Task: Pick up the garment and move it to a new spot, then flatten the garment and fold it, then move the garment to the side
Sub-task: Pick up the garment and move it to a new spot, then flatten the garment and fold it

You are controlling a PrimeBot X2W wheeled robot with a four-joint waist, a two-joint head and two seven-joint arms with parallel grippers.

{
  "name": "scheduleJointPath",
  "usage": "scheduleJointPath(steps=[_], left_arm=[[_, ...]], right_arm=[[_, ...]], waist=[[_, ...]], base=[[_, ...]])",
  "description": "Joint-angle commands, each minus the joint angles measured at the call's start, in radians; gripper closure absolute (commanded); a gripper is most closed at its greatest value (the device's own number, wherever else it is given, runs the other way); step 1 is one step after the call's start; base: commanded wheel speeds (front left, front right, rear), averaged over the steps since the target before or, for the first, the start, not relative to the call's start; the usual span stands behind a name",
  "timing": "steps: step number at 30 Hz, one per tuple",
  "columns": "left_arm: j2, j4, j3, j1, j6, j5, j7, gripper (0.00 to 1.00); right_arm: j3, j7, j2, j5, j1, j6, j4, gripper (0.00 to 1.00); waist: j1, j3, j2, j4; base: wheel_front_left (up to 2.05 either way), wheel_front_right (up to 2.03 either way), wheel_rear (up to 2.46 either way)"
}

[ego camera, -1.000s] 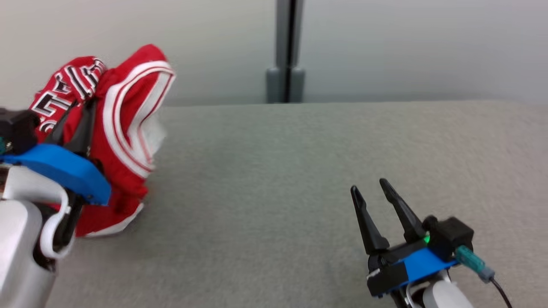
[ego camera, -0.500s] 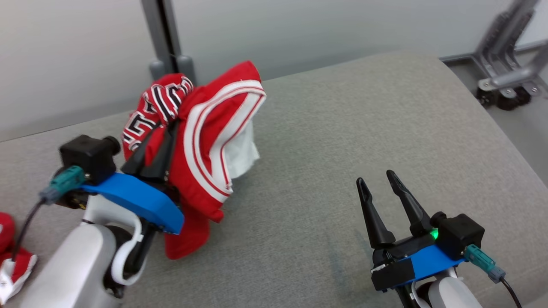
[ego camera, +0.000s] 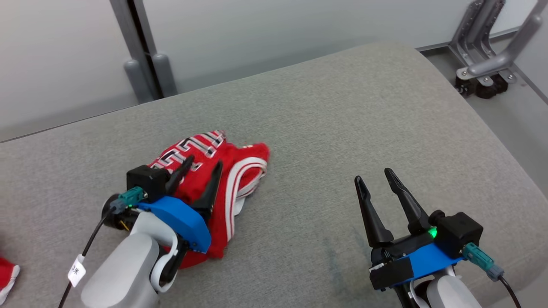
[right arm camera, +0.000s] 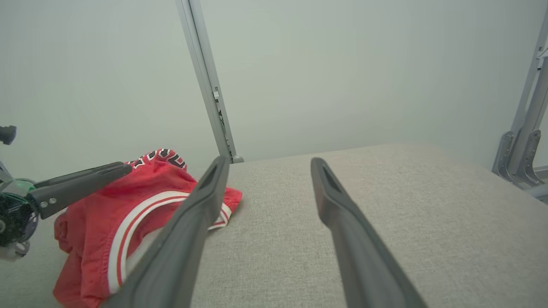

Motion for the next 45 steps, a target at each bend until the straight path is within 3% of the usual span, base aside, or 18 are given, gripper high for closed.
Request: scheduleJointPath(steps=[1, 8, 19, 25, 32, 38, 45], left_arm=[[0.008, 0.005, 0.003, -0.019, -0.002, 0.006, -0.010, 0.00], [0.033, -0.038, 0.022, -0.044, -0.003, 0.011, -0.070, 0.00], [0.141, -0.178, 0.177, 0.118, 0.108, -0.024, -0.147, 0.00], [0.140, -0.243, 0.307, 0.260, 0.146, 0.015, -0.160, 0.00], [0.042, -0.308, 0.427, 0.398, 0.110, 0.120, -0.160, 0.00], [-0.001, -0.286, 0.476, 0.408, 0.051, 0.182, -0.161, 0.00], [-0.036, -0.263, 0.521, 0.396, 0.013, 0.226, -0.161, 0.00]], right_arm=[[0.001, -0.003, -0.001, 0.001, 0.000, 0.000, 0.004, 0.00], [-0.016, -0.004, -0.002, -0.015, -0.011, 0.000, 0.010, 0.00], [-0.058, -0.004, -0.002, -0.045, 0.008, 0.000, 0.001, 0.00], [-0.089, -0.003, -0.002, -0.056, 0.044, 0.000, -0.014, 0.00], [-0.114, -0.003, -0.002, -0.043, 0.085, 0.000, -0.002, 0.00], [-0.106, -0.004, -0.001, -0.046, 0.067, 0.000, 0.006, 0.00], [-0.091, -0.003, -0.001, -0.041, 0.065, 0.000, 0.024, 0.00]], waist=[[0.0000, 0.002, -0.0002, 0.009], [0.0000, -0.024, -0.0002, 0.085], [0.0000, -0.069, -0.0002, 0.198], [0.0000, -0.087, -0.0002, 0.229], [0.0000, -0.091, -0.0002, 0.242], [0.0000, -0.088, -0.0002, 0.244], [0.0000, -0.090, -0.0002, 0.254]], base=[[0.00, 0.00, 0.00], [0.00, 0.00, 0.00], [0.00, 0.00, 0.00], [0.00, 0.00, 0.00], [0.00, 0.00, 0.00], [0.00, 0.00, 0.00], [0.00, 0.00, 0.00]])
